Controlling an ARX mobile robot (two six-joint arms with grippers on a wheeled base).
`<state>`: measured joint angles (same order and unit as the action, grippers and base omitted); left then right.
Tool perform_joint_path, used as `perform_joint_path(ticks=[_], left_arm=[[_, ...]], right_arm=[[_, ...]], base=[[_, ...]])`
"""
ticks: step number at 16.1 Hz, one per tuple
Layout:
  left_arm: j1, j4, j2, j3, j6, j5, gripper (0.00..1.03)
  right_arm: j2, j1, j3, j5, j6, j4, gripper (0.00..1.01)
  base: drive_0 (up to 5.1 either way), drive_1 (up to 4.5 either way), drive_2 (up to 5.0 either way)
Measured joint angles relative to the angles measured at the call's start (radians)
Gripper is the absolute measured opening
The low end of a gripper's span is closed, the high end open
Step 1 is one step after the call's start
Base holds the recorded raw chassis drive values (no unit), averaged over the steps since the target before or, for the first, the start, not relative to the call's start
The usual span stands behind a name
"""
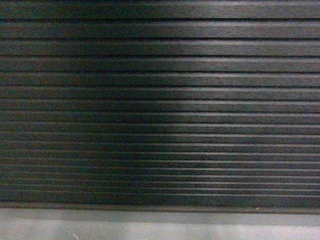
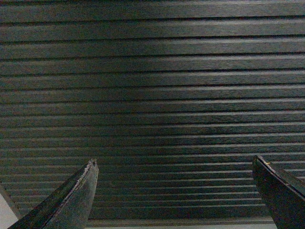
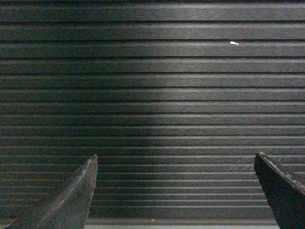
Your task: Place dark red mango on scale at checkout
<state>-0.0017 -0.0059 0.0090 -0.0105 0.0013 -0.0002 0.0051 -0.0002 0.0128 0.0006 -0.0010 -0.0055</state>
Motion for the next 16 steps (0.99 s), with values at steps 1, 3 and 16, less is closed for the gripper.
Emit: perform_joint_path(ticks=[1,3,16], left_arm=[[0.0,0.0,0.0,0.0,0.0,0.0,0.98],[0.0,0.001,0.0,0.0,0.0,0.0,0.98],[0.0,0.002,0.0,0.0,0.0,0.0,0.98]], right_arm=[[0.0,0.0,0.0,0.0,0.0,0.001,0.98],[0.0,0.0,0.0,0.0,0.0,0.0,0.98],[0.0,0.0,0.0,0.0,0.0,0.001,0.98]], base=[[0.0,0.0,0.0],[0.0,0.0,0.0],[0.0,0.0,0.0]])
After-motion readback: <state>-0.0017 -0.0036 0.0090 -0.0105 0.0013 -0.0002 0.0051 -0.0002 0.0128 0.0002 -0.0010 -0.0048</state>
